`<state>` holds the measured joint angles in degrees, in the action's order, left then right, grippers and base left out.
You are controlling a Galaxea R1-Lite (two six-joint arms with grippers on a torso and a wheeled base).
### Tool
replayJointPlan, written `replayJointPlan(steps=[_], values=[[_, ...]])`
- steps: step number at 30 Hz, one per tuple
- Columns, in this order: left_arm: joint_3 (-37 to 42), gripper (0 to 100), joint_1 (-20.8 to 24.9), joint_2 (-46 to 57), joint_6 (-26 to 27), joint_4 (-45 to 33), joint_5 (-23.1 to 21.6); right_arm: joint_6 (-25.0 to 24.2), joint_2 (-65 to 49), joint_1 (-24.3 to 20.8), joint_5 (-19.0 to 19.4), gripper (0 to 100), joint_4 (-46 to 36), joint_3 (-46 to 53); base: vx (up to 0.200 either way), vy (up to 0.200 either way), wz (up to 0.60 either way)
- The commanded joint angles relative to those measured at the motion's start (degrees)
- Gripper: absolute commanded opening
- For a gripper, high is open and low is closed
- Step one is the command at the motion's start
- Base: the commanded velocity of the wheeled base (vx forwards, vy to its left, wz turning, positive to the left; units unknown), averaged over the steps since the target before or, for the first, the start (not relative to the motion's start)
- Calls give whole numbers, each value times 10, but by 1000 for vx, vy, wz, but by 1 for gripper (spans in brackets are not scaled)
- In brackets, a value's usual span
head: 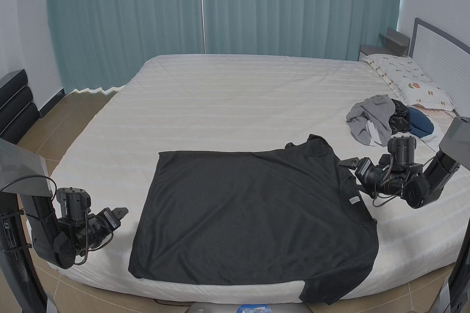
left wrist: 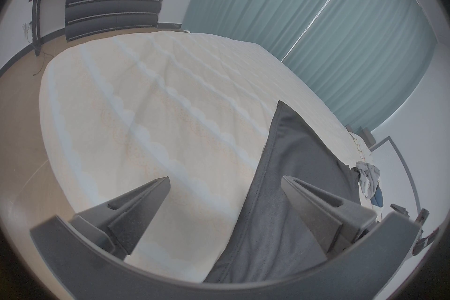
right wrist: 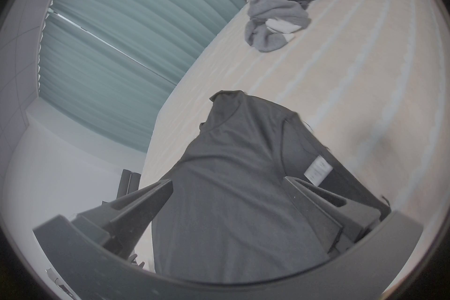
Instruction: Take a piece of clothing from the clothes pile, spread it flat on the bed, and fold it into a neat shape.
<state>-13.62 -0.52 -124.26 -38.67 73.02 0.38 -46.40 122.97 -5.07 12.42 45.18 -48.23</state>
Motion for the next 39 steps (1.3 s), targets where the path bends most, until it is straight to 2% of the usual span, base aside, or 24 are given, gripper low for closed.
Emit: replayJointPlan(steps=[1,6,16,20,24,30,39], values=[[-9,100,12,-12,-41,0,-18,32,74,-25,-35,100,-106,-176,0,0,0],[-9,100,18,-12,-51,1,-21,86,129,-25,-57,100,-172,-267,0,0,0],[-10,100,20,-30,-55,1,-25,182,219,-18,-70,100,-184,-397,0,0,0],[-11,100,30,-29,-81,1,-25,188,247,-18,-82,100,-229,-469,0,0,0],[-11,100,31,-29,-82,2,-26,189,278,-20,-105,100,-243,-532,0,0,0],[-9,100,33,-33,-82,2,-27,189,301,-22,-105,100,-251,-573,200,0,0],[-9,100,35,-36,-82,2,-27,187,345,-15,-106,100,-251,-634,0,0,0]])
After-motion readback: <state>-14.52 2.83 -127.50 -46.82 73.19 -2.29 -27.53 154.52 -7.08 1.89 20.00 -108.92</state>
